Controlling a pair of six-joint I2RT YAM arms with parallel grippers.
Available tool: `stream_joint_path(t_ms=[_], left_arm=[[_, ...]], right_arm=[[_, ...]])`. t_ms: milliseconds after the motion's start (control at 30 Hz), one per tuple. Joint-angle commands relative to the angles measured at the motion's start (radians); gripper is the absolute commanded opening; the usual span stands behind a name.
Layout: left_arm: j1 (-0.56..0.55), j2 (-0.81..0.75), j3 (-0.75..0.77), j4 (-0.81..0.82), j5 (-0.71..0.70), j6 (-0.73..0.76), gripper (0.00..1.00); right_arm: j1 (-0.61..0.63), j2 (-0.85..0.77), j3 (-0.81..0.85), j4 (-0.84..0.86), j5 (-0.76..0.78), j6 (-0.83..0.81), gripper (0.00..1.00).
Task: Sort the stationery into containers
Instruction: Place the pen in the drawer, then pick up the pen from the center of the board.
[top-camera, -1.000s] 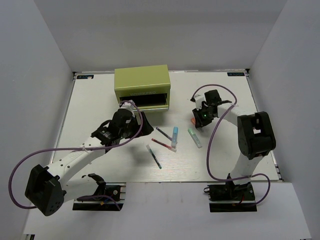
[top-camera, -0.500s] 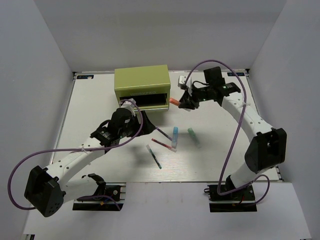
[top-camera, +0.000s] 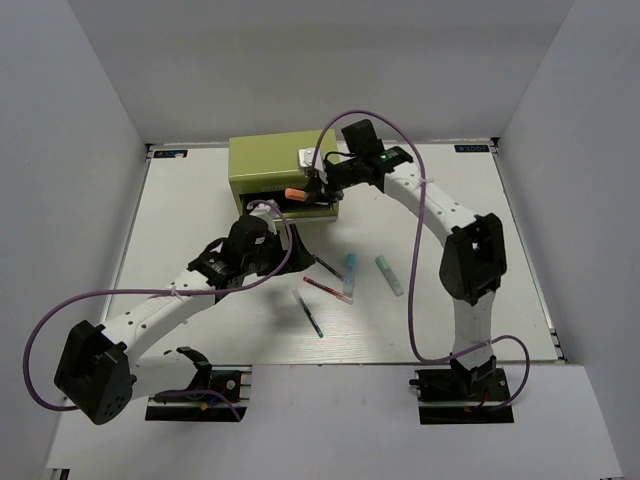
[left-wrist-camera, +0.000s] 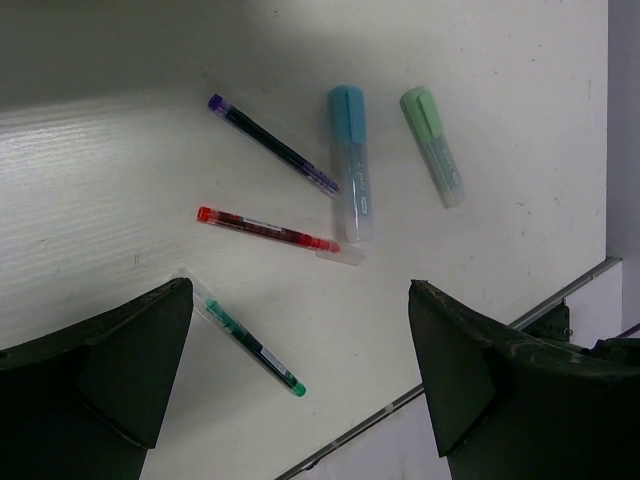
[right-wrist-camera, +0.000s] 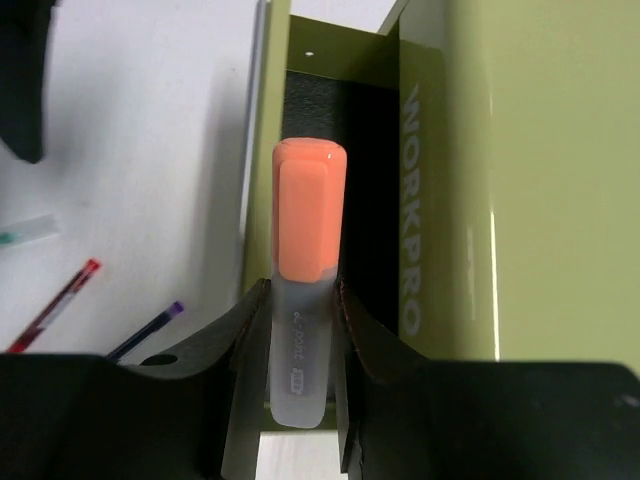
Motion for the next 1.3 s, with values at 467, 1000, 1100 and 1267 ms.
stream_joint_path(t_ms=[467, 1000, 1100, 1267], left_arm=[[-0.013, 0.018, 0.069, 0.017, 0.036, 0.048, 0.99], [-0.139, 0.383, 0.353, 0.02, 0.08, 0.17, 0.54], [-0.186, 0.455, 0.411, -0.015, 0.03, 0.179, 0.58], [-0.231, 0.562, 0.523, -0.106, -0.048, 0.179, 0.71]], right_arm=[[0.016, 0.026, 0.076, 0.085, 0.043, 0.037, 0.58], [-0.316, -0.34, -0.316, 0.185, 0.568, 0.704, 0.21], [-0.387, -0.338, -0.392, 0.115, 0.516, 0.732, 0.32], [-0.445, -0.446, -0.607, 0.164, 0.465, 0.732, 0.53]])
